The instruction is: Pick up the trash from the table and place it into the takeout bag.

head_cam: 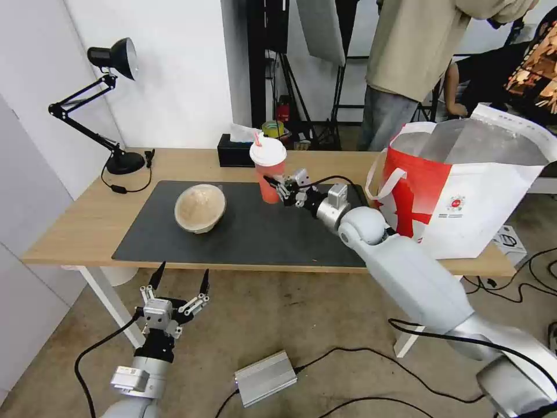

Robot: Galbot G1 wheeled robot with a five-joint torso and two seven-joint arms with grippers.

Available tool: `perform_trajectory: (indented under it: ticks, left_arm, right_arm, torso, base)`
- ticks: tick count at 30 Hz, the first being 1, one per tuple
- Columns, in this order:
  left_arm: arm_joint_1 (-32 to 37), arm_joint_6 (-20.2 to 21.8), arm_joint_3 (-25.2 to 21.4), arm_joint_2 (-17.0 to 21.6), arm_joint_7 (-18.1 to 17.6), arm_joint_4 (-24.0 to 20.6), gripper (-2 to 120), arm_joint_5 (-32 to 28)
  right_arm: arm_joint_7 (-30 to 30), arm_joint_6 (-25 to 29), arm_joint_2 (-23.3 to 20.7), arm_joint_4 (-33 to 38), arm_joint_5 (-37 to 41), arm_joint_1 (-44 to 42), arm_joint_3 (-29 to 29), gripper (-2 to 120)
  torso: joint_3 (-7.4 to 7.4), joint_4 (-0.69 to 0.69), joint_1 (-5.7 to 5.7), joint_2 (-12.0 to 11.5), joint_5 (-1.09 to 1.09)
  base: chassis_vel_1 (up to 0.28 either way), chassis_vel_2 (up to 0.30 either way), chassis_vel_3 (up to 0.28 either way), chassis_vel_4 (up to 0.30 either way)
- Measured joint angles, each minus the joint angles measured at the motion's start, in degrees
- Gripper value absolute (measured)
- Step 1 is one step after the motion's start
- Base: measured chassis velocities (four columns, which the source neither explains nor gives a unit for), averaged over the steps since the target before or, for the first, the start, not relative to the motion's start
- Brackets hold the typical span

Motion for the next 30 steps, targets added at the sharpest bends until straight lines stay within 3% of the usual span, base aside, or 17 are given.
perform_trajectory:
  ticks: [11, 19, 30]
  left_arm:
    - [-0.97, 0.36, 0.86, -0.01, 0.11, 0.66, 100, 0.60]
    - [-1.11, 0.38, 0.85, -0.03, 0.11, 1.17, 100, 0.70]
    - [-1.18, 0.07, 0.63, 0.07, 0.94, 1.74, 100, 0.75]
  right_arm:
    - [1.64, -2.25, -8.94, 9.61, 5.45, 2.62, -0.26, 5]
    - [2.01, -2.55, -12.22, 12.81, 7.28, 2.83, 1.12, 5]
    - [2.18, -2.68, -19.57, 17.39, 10.97, 3.28, 6.61, 4]
  torso:
    - [0.00, 0.01, 0.00, 0.00, 0.01]
    - [0.00, 0.00, 0.00, 0.00, 0.02]
    - [0.00, -0.01, 0.00, -0.01, 0.01]
  base:
    - [0.000, 0.000, 0.000, 0.000]
    - [0.000, 0.000, 0.000, 0.000]
    - [0.000, 0.000, 0.000, 0.000]
